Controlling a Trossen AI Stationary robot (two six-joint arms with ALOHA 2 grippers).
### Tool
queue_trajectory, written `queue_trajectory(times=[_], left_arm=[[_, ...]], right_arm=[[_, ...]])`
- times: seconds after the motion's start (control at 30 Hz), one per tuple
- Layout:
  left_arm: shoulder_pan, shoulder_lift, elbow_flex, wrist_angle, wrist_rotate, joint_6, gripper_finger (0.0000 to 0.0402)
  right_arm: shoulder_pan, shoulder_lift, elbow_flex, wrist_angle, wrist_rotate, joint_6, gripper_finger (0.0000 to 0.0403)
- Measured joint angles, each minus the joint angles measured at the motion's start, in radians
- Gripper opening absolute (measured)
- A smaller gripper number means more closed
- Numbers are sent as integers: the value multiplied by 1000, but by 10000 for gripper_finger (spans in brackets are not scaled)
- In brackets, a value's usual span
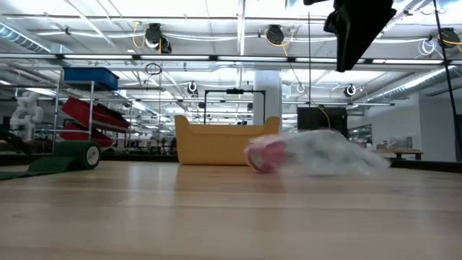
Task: Roll bandage
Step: Roll the green bandage
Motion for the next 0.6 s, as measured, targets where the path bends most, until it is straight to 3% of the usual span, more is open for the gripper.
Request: queue_trajectory(times=[0.17, 0.33, 0.43, 0.5, 0.6], left_arm=[[18, 0, 0, -123, 2, -112, 246], [59, 0, 0, -330, 7, -412, 246], [110, 1, 0, -473, 90, -565, 246], [153, 8, -15, -502, 147, -582, 246], [213, 15, -72, -456, 215, -487, 246]], right_arm=[[74, 0, 0, -6, 56, 96, 139], [169, 0, 0, 42, 182, 183, 133], [218, 0, 0, 131, 223, 139, 133], [241, 0, 0, 191, 215, 83, 132], [268, 0, 0, 264, 207, 5, 132]])
